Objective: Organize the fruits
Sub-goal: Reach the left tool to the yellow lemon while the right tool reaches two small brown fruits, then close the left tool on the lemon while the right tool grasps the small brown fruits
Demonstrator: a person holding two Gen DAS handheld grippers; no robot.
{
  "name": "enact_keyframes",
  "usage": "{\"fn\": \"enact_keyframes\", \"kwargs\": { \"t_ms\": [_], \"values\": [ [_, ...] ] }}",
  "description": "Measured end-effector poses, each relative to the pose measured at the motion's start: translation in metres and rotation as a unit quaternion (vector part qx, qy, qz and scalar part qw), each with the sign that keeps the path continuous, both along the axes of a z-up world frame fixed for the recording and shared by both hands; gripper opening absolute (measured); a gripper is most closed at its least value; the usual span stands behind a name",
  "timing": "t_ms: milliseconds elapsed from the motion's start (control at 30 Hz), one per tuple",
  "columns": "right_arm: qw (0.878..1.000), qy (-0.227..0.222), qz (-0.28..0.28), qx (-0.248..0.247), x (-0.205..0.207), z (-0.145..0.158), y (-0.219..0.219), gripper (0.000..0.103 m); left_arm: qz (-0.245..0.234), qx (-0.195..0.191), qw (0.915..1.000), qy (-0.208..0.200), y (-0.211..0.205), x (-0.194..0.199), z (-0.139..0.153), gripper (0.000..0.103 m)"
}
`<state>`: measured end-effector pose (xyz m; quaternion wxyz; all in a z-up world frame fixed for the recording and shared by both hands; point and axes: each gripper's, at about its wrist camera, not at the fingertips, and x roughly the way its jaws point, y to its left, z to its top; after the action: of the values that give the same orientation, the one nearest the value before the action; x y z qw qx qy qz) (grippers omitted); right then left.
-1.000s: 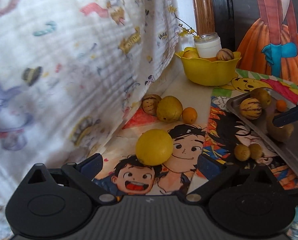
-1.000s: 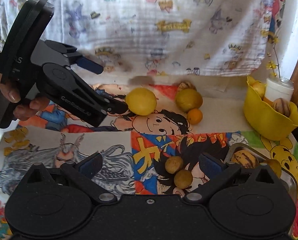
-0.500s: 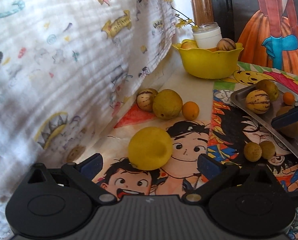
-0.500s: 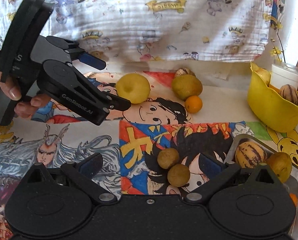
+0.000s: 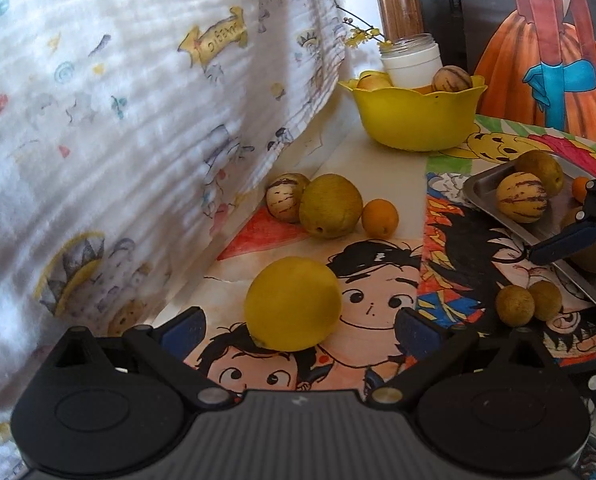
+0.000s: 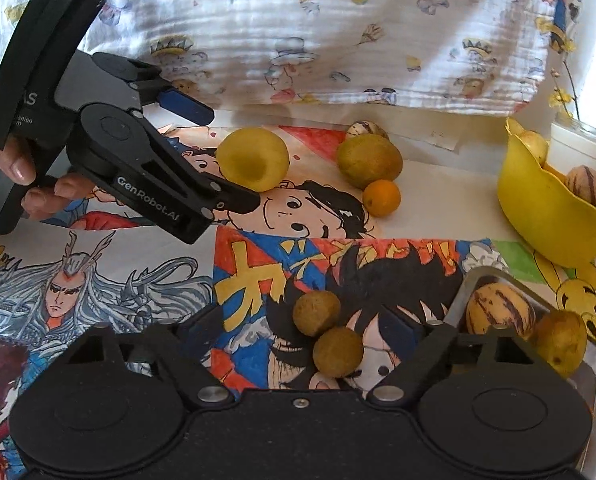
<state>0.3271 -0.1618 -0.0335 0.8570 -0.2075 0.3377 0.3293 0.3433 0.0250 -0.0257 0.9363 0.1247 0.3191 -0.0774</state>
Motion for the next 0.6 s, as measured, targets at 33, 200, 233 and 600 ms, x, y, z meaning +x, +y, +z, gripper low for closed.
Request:
{"fn": "enact_keyframes", "kwargs": {
  "t_ms": [33, 200, 233, 600],
  "values": [
    [1.000, -0.001, 0.001, -0.002, 0.001, -0.001, 0.001, 0.079, 0.001, -0.001, 1.0000, 0.000, 0.001, 0.001, -0.001, 0.103],
    [1.000, 0.003, -0.002, -0.004, 0.007, -0.005, 0.003, 0.065, 0.006, -0.003, 1.0000, 0.001, 0.002, 0.008, -0.004, 0.103],
    [1.000, 0.004, -0.002, -0.003, 0.008, -0.006, 0.003, 0.063, 0.006, -0.003, 1.0000, 0.001, 0.001, 0.009, -0.005, 0.103],
    [1.000, 0.010, -0.004, 0.009, 0.013, -0.008, 0.002, 0.042, 0.009, -0.012, 0.9999, 0.004, 0.001, 0.020, -0.010, 0.092]
  ]
}}
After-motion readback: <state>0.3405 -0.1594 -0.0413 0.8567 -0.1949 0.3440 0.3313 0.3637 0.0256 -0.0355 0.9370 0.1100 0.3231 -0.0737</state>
